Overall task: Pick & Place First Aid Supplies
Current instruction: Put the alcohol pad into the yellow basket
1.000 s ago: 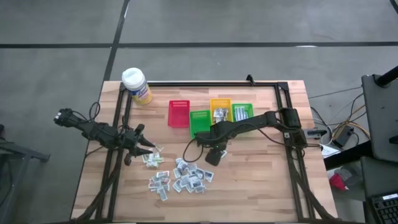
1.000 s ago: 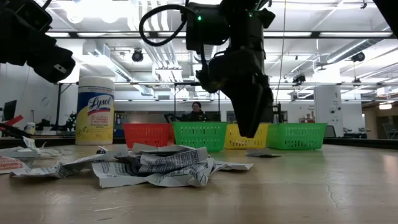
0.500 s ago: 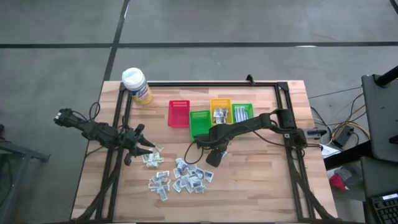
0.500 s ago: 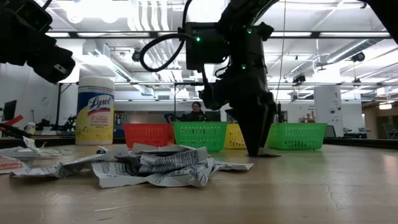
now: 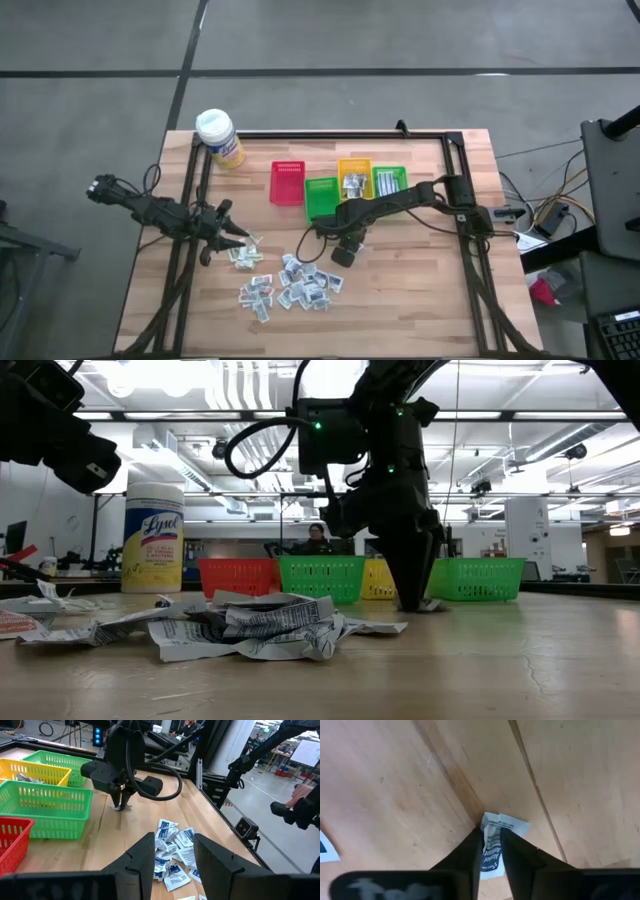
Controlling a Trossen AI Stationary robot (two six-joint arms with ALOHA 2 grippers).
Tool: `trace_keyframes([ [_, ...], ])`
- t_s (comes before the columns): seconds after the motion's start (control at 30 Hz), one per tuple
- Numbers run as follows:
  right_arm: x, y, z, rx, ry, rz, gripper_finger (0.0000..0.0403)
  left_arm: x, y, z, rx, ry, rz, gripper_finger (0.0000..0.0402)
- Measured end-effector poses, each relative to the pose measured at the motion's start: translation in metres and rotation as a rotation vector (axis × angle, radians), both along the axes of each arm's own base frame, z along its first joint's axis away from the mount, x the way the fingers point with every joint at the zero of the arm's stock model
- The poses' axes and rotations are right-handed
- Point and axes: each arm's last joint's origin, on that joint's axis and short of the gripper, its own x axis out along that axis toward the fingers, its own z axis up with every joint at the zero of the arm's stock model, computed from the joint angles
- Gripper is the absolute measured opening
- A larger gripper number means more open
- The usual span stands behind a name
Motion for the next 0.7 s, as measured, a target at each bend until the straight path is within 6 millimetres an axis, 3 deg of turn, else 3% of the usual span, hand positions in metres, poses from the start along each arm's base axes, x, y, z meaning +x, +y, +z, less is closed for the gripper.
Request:
trace_keyframes([
  [0.27, 0.004, 0.001, 0.012, 0.006, 0.000, 0.024, 0.0015, 0.000, 0.000, 0.000, 0.000, 0.000, 0.001, 0.0131],
  [0.7, 0.004, 0.000, 0.078, 0.081, -0.118, 0.098, 0.0009, 0.000, 0.000, 0.000, -0.006, 0.001, 0.002, 0.0131],
])
